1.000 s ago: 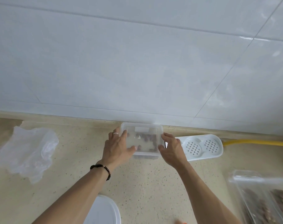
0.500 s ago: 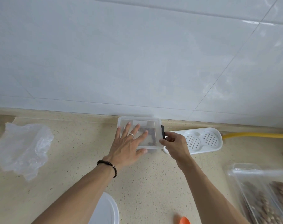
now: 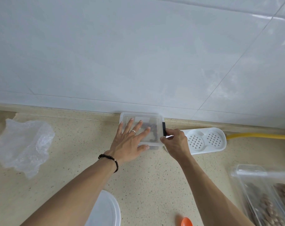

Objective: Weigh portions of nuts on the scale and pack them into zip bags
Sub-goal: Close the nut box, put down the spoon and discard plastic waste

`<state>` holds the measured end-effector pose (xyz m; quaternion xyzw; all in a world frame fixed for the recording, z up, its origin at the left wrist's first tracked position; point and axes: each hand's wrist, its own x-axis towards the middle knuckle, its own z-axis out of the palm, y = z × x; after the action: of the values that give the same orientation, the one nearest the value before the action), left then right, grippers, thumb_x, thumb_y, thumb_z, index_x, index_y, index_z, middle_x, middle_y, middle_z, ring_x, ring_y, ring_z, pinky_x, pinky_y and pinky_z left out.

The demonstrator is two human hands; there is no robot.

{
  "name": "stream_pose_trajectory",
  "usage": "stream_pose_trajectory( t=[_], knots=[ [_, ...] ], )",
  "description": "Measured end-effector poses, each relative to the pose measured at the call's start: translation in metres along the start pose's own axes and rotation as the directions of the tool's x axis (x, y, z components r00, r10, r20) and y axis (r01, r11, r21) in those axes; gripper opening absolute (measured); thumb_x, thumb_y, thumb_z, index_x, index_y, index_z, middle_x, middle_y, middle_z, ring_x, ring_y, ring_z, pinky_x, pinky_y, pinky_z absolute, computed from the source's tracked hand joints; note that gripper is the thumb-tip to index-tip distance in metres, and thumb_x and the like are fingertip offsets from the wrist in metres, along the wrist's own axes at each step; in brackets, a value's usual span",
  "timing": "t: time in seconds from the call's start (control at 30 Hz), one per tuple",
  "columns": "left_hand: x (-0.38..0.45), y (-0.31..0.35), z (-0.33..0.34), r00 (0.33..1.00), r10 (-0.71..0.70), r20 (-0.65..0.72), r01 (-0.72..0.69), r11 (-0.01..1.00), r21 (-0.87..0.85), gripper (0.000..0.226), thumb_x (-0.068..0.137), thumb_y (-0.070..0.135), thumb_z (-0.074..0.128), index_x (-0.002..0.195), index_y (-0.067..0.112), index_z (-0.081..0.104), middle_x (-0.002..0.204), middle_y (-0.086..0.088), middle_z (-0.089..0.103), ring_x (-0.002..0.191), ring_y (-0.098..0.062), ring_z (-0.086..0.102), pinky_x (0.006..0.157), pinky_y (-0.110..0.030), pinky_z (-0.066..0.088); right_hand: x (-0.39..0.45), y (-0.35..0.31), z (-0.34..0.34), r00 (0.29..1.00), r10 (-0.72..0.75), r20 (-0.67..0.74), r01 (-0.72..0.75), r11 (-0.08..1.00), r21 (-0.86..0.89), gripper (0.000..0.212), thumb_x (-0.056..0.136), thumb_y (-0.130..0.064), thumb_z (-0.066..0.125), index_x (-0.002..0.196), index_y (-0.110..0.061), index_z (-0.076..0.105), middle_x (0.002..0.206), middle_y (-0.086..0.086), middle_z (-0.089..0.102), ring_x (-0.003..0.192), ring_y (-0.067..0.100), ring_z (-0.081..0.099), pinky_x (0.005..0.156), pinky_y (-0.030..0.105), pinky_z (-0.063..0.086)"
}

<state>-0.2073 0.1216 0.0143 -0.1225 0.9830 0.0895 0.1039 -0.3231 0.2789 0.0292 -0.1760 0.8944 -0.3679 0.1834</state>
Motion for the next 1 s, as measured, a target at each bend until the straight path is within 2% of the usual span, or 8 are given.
stream_pose_trajectory(
  t=[0.27,0.47,0.57,0.67,0.77,0.87,0.93,1.0],
  knots=[
    [-0.008,0.006,-0.009,1.000,0.007,-0.007,-0.007,0.996,-0.090,0.069,0.097,0.058,0.037,0.155,0.036,0.006,0.164,-0.001,-0.006,0.148,-0.025,-0.017,0.118,-0.053,-0.010,-0.026,0.012,-0.015,0.996,0.000,0.093,0.005,0.998,-0.055,0.048,0.095,-0.025,0.060,0.140,-0.011,0.050,0.126,0.005,0.056,0.096,0.015,0.059,0.083,0.025,0.042],
    [-0.066,0.058,0.019,0.967,0.041,-0.252,-0.061,0.995,-0.074,0.060,0.096,0.047,0.047,0.144,0.012,0.041,0.156,-0.012,0.030,0.150,-0.029,0.011,0.119,-0.051,0.010,-0.089,0.065,-0.049,0.992,0.082,0.090,-0.075,0.994,-0.084,0.034,0.093,-0.022,0.062,0.121,-0.003,0.064,0.111,0.008,0.069,0.102,0.020,0.064,0.092,0.029,0.048],
    [-0.100,0.099,0.053,0.956,0.051,-0.290,-0.073,0.995,-0.065,0.054,0.089,0.044,0.058,0.131,0.010,0.056,0.143,-0.015,0.049,0.144,-0.033,0.030,0.113,-0.054,0.027,-0.121,0.094,-0.058,0.989,0.108,0.106,-0.102,0.993,-0.060,0.030,0.092,-0.023,0.064,0.119,-0.009,0.067,0.107,0.003,0.069,0.099,0.015,0.063,0.087,0.022,0.045],
    [-0.133,0.139,0.081,0.966,-0.007,-0.257,-0.028,0.990,-0.136,0.053,0.091,0.044,0.057,0.133,0.011,0.054,0.145,-0.013,0.047,0.145,-0.031,0.027,0.114,-0.053,0.025,-0.155,0.120,-0.062,0.986,0.114,0.122,-0.109,0.993,-0.047,0.022,0.090,-0.023,0.065,0.108,-0.012,0.072,0.100,-0.001,0.070,0.095,0.014,0.065,0.076,0.017,0.044],
    [-0.169,0.169,0.106,0.974,-0.063,-0.219,0.028,0.986,-0.163,0.055,0.091,0.050,0.046,0.130,0.013,0.055,0.142,-0.011,0.050,0.144,-0.030,0.029,0.113,-0.051,0.029,-0.193,0.142,-0.065,0.982,0.106,0.158,-0.101,0.994,-0.037,0.016,0.088,-0.023,0.067,0.096,-0.011,0.074,0.088,0.000,0.072,0.078,0.012,0.065,0.058,0.009,0.043],
    [-0.199,0.192,0.128,0.965,-0.091,-0.246,0.051,0.985,-0.165,0.055,0.086,0.052,0.037,0.117,0.013,0.062,0.129,-0.011,0.059,0.136,-0.033,0.042,0.103,-0.049,0.041,-0.225,0.155,-0.061,0.957,0.127,0.261,-0.109,0.991,-0.083,0.024,0.085,-0.031,0.070,0.081,-0.007,0.073,0.069,0.002,0.065,0.058,0.014,0.055,0.048,0.019,0.043],
    [-0.213,0.201,0.139,0.961,-0.121,-0.249,0.080,0.983,-0.166,0.047,0.087,0.049,0.045,0.116,0.015,0.061,0.130,-0.010,0.058,0.137,-0.033,0.040,0.103,-0.047,0.040,-0.240,0.160,-0.056,0.935,0.147,0.322,-0.126,0.988,-0.087,0.032,0.082,-0.034,0.072,0.077,-0.002,0.071,0.061,0.004,0.057,0.054,0.014,0.051,0.049,0.025,0.041],
    [-0.222,0.207,0.147,0.964,-0.148,-0.219,0.107,0.976,-0.189,0.043,0.088,0.045,0.057,0.119,0.016,0.059,0.136,-0.009,0.053,0.141,-0.031,0.033,0.107,-0.046,0.035,-0.248,0.163,-0.050,0.927,0.175,0.333,-0.167,0.985,-0.052,0.028,0.081,-0.029,0.073,0.077,-0.001,0.071,0.058,0.004,0.057,0.049,0.013,0.053,0.044,0.021,0.041]
  ],
)
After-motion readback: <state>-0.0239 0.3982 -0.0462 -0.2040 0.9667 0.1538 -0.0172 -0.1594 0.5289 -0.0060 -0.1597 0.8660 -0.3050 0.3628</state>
